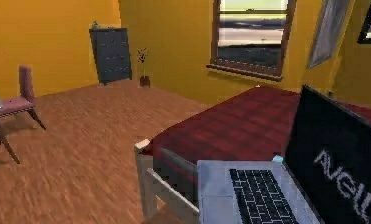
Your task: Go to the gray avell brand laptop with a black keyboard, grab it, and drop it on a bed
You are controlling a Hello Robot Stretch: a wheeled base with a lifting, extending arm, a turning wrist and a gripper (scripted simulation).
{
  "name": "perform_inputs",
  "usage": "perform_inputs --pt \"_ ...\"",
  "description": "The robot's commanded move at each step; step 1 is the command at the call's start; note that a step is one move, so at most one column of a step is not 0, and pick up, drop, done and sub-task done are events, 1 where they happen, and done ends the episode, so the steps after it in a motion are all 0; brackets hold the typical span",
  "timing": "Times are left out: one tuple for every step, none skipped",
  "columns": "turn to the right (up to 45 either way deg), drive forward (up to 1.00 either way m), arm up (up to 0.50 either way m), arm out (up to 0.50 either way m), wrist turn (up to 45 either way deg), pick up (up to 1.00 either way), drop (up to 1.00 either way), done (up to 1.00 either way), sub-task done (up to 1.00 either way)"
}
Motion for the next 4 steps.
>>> perform_inputs --pt "45.0 0.00 0.00 0.00 0.0 0.00 0.00 0.00 0.00" --pt "18.0 0.00 0.00 0.00 0.0 0.00 0.00 0.00 0.00" --pt "0.0 0.05 0.00 0.00 0.0 0.00 0.00 0.00 0.00" --pt "-45.0 0.00 0.00 0.00 0.0 0.00 0.00 0.00 0.00"
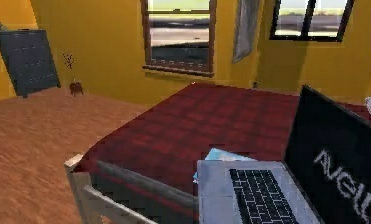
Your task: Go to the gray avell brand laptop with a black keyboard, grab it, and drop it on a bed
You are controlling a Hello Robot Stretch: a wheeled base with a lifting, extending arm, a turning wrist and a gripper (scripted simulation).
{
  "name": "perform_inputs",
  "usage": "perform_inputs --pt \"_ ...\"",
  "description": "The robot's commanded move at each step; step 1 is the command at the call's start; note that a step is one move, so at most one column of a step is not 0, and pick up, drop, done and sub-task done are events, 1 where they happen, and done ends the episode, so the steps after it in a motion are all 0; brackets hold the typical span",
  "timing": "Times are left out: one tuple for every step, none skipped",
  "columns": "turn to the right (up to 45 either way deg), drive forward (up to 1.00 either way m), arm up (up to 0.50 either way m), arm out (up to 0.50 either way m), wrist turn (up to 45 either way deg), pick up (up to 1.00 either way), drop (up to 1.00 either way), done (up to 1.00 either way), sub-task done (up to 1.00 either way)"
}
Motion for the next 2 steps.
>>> perform_inputs --pt "-45.0 0.00 0.00 0.00 0.0 0.00 0.00 0.00 0.00" --pt "-21.0 0.00 0.00 0.00 0.0 0.00 0.00 0.00 0.00"
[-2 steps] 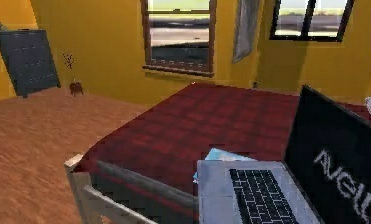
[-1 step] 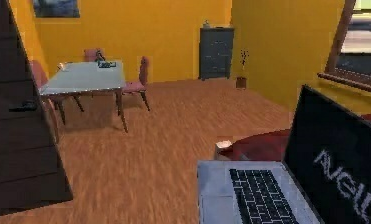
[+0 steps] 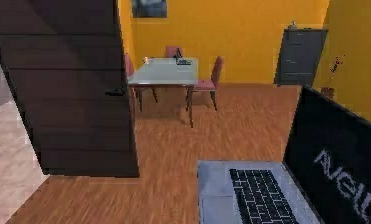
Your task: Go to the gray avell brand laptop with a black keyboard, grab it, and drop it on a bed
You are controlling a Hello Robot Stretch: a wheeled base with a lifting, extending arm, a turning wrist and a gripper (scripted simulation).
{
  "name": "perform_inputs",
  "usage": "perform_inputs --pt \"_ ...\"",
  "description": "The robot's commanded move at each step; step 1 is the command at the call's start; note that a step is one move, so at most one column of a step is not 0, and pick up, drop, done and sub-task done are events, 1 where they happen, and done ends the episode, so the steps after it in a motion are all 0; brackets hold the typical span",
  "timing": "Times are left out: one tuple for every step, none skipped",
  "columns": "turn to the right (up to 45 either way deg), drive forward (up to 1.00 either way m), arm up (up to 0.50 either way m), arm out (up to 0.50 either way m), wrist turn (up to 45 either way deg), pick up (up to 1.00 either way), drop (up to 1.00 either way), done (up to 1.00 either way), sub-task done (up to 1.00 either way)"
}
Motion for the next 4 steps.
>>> perform_inputs --pt "45.0 0.00 0.00 0.00 0.0 0.00 0.00 0.00 0.00" --pt "36.0 0.00 0.00 0.00 0.0 0.00 0.00 0.00 0.00" --pt "0.0 0.25 0.00 0.00 0.0 0.00 0.00 0.00 0.00" --pt "-45.0 0.00 0.00 0.00 0.0 0.00 0.00 0.00 0.00"
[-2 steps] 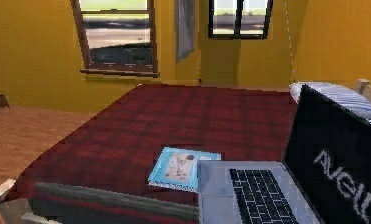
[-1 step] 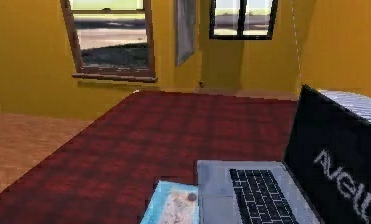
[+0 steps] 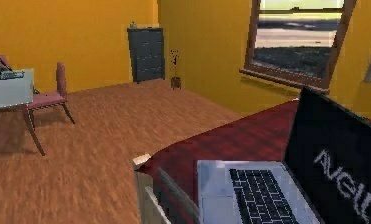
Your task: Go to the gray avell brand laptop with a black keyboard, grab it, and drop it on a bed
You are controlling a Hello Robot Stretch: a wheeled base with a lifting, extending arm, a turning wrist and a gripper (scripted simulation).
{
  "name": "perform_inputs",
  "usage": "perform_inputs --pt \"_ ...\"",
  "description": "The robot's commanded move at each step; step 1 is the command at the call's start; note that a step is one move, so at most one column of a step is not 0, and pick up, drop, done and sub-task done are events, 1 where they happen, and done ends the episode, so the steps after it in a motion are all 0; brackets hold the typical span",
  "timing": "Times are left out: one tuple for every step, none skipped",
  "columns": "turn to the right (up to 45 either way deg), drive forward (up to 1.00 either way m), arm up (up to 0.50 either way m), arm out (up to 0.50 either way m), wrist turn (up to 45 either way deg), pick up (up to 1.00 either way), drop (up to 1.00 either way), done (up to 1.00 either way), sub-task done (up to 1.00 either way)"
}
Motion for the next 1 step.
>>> perform_inputs --pt "-12.0 0.00 0.00 0.00 0.0 0.00 0.00 0.00 0.00"
